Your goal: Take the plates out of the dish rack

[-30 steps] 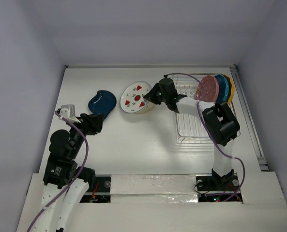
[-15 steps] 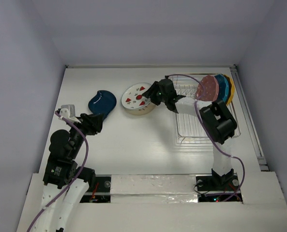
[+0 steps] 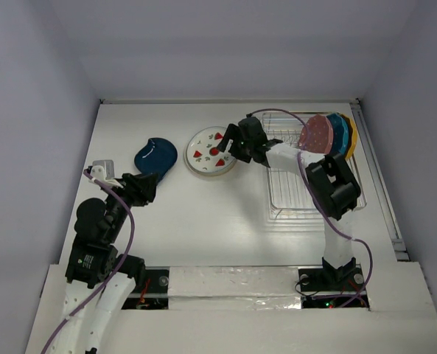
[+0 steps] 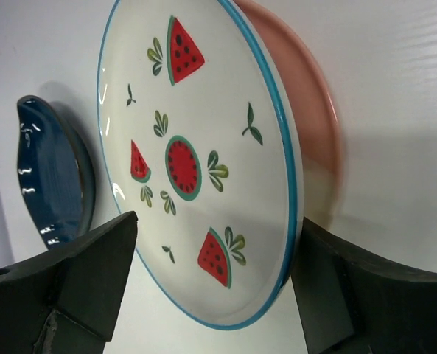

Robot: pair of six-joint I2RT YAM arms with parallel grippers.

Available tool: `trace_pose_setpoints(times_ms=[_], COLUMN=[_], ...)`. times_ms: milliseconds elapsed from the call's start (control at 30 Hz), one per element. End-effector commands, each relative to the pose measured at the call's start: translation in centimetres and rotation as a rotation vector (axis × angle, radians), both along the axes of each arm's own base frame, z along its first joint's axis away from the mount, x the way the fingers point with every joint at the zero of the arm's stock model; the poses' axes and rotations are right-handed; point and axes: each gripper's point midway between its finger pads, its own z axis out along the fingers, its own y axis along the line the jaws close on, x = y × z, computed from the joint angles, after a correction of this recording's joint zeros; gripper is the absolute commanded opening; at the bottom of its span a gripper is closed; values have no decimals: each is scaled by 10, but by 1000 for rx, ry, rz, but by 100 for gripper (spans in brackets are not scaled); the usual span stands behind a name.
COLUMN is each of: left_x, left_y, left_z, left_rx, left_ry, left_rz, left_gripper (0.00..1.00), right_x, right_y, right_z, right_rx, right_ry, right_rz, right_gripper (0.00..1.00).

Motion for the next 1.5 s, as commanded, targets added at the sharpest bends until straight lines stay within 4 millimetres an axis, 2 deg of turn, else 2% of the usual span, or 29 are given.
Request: trace_pose_setpoints(times_ms=[0,100,200,367,467,500,567,600,633,667,700,733,767,800,833,867,900,933,967,1000,1033,1067,1133,1200,1267,1333,1467], left_x=[-1,-1,-2,-2,-2,-2,-2,-2,-2,-2,-1,-1,-2,-2,-2,-2,-2,-3,-3,-3,-3,-2,-2,-2,-2,-1,0], left_y=[-1,0,0,1,2,2,1,1,1,1,1,1,1,0,0,0,0,0,-1,-1,-1,-2,-2,-2,-2,-1,-3], left_z=[14,15,16,17,17,17,17,16,17,16,16,16,16,16,17,17,17,17,17,17,17,16,16,16,16,15,14], left_rx=[-10,-12,-13,-12,-11,-12,-12,-12,-12,-12,-11,-11,-12,-11,-12,-11,-11,-11,-11,-11,-12,-10,-9,-9,-9,-8,-7], left_ry=[-61,-65,-68,-73,-75,-73,-73,-70,-72,-70,-69,-69,-70,-69,-73,-74,-74,-75,-75,-75,-77,-71,-71,-71,-71,-68,-62], left_rz=[-7,-5,-4,2,4,4,2,2,1,1,1,1,-1,-4,-4,-5,-5,-7,-10,-11,-13,-16,-19,-19,-16,-13,-18], left_gripper=[46,46,46,46,46,47,47,47,47,47,47,47,47,47,47,47,47,47,47,47,47,47,47,47,47,47,47], right_x=[7,2,-2,-6,-11,-16,-22,-25,-31,-33,-36,-45,-44,-47,-54,-56,-61,-65,-74,-79,-83,-86,-85,-78,-70,-61,-47], right_y=[-10,-12,-23,-26,-29,-27,-32,-35,-44,-64,-78,-97,-126,-155,-178,-200,-217,-243,-265,-279,-298,-308,-317,-321,-321,-323,-335], right_z=[38,39,36,36,51,71,93,106,145,151,164,188,196,190,203,206,196,194,202,202,196,198,193,181,173,157,140], right_rx=[-122,-199,-271,-298,-295,-282,-277,-270,-250,-298,-325,-359,-430,-495,-514,-546,-582,-614,-639,-657,-686,-688,-705,-711,-704,-717,-746], right_ry=[-93,-96,-85,-81,-109,-146,-203,-233,-319,-344,-376,-426,-437,-407,-421,-415,-390,-365,-371,-361,-334,-332,-315,-282,-263,-226,-179], right_rz=[25,42,53,75,80,89,98,97,77,10,-34,-71,-175,-235,-290,-350,-379,-440,-510,-544,-581,-604,-611,-601,-599,-600,-632], right_gripper=[85,85,86,88,85,82,57,40,9,1,0,0,0,0,0,0,0,0,2,8,37,57,77,76,69,68,64])
